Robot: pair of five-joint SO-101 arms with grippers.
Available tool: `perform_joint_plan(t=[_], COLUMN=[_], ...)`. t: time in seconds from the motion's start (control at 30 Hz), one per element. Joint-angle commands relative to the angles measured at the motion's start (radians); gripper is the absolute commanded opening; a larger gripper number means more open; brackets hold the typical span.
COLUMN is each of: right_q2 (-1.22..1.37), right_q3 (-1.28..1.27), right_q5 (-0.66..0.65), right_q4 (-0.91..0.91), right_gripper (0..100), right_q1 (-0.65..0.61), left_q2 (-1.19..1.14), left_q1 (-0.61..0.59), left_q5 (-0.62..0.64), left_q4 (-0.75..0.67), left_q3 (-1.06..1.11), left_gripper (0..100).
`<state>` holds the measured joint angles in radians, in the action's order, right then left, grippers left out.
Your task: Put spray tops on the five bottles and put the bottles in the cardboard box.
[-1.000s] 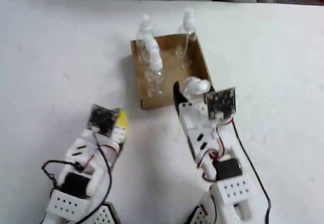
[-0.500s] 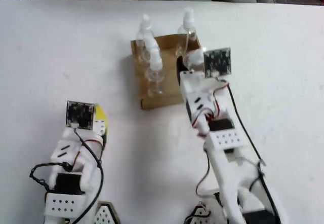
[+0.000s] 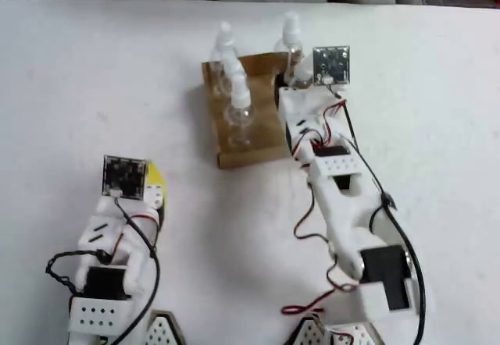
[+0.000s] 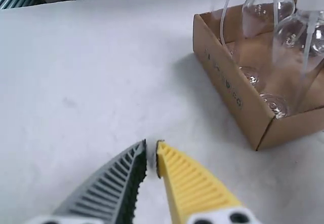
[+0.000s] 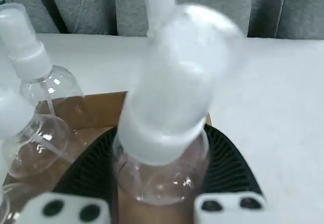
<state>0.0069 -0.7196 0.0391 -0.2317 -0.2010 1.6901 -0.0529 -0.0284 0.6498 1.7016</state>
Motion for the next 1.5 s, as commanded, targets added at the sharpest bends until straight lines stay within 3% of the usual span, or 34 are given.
perform_joint_plan(t=[0.0, 0.47, 0.67, 1.47], right_q2=[0.041, 0.18, 0.229, 0.332], right_q3=[0.057, 0.164, 0.181, 0.213], right_q5=[0.011, 0.009, -0.087, -0.095], right_q4=[-0.101, -0.107, -0.11, -0.105], right_gripper=[1.6, 1.6, 1.6, 1.6], right_q1=[0.016, 0.018, 0.016, -0.001], left_q2=[0.005, 0.005, 0.005, 0.005], left_q1=[-0.01, -0.008, -0.008, -0.008], left_q5=[-0.011, -0.011, -0.011, -0.011], left_q4=[-0.006, -0.006, -0.006, -0.006], left_q3=[-0.003, -0.003, -0.003, -0.003], left_gripper=[6, 6, 6, 6])
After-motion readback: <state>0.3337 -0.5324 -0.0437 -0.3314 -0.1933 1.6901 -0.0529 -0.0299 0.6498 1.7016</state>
